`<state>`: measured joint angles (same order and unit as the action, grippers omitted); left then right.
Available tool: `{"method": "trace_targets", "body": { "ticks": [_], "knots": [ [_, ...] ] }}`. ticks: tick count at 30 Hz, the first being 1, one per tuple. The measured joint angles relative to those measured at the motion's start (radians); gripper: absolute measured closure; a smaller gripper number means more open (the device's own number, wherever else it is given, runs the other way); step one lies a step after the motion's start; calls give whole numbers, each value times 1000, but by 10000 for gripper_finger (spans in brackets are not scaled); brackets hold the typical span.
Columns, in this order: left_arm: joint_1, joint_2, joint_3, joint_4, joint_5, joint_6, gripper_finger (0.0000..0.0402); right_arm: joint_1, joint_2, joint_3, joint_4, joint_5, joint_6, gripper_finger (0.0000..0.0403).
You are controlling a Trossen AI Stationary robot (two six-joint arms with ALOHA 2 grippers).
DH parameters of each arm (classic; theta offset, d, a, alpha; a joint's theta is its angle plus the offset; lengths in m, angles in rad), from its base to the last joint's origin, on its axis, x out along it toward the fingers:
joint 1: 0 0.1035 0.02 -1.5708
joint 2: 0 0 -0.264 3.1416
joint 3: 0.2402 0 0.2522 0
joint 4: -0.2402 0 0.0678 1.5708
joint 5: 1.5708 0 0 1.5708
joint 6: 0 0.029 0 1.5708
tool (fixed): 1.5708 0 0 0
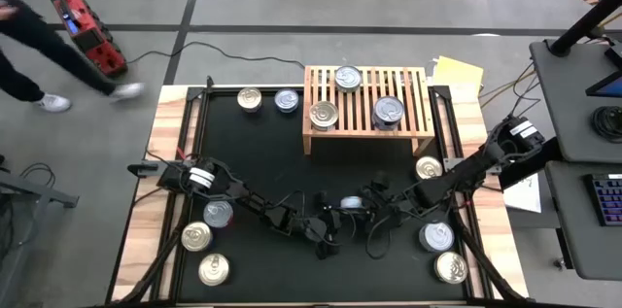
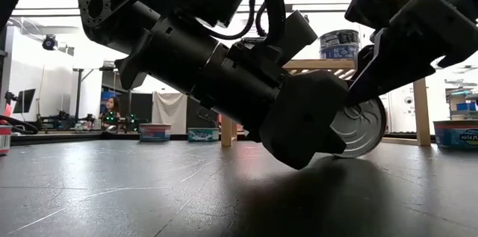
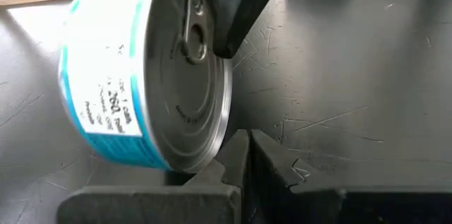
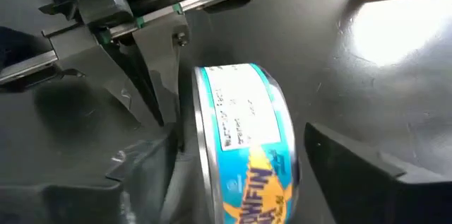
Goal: Stack canned seafood by type on shelf
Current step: Put the yellow-blue tuna can on the shelf
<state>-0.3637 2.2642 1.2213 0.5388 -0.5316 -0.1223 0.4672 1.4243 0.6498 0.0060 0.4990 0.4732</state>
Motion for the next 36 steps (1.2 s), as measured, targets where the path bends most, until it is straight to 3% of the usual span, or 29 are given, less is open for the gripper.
{"method": "trace_targets", "body": {
  "ticks": [8, 15, 19, 22, 25, 28, 33, 36],
  "knots": [
    [-2, 0, 2, 2, 0, 0, 400, -6, 5, -1, 0, -9, 50, 271],
    [-33, -9, 5, 0, -58, 46, 400, -5, -23, -1, -34, -12, 90, 271],
    [-64, -40, 2, -4, -168, 179, 400, -6, -51, -4, -14, -2, 95, 271],
    [-74, -87, -14, -19, -188, 289, 400, -15, -57, -20, 72, 16, 87, 271],
    [-72, -154, -67, -20, -177, 338, 400, -23, -57, -49, 223, 19, 51, 271],
    [-71, -241, -167, 10, -101, 343, 401, -34, -56, -87, 338, 18, 39, 271],
    [-80, -406, -370, 197, 3, 317, 401, -64, -56, -131, 467, 14, 58, 271],
    [-81, -478, -483, 319, 17, 292, 401, -90, -56, -147, 539, -55, 51, 271]
  ]
}}
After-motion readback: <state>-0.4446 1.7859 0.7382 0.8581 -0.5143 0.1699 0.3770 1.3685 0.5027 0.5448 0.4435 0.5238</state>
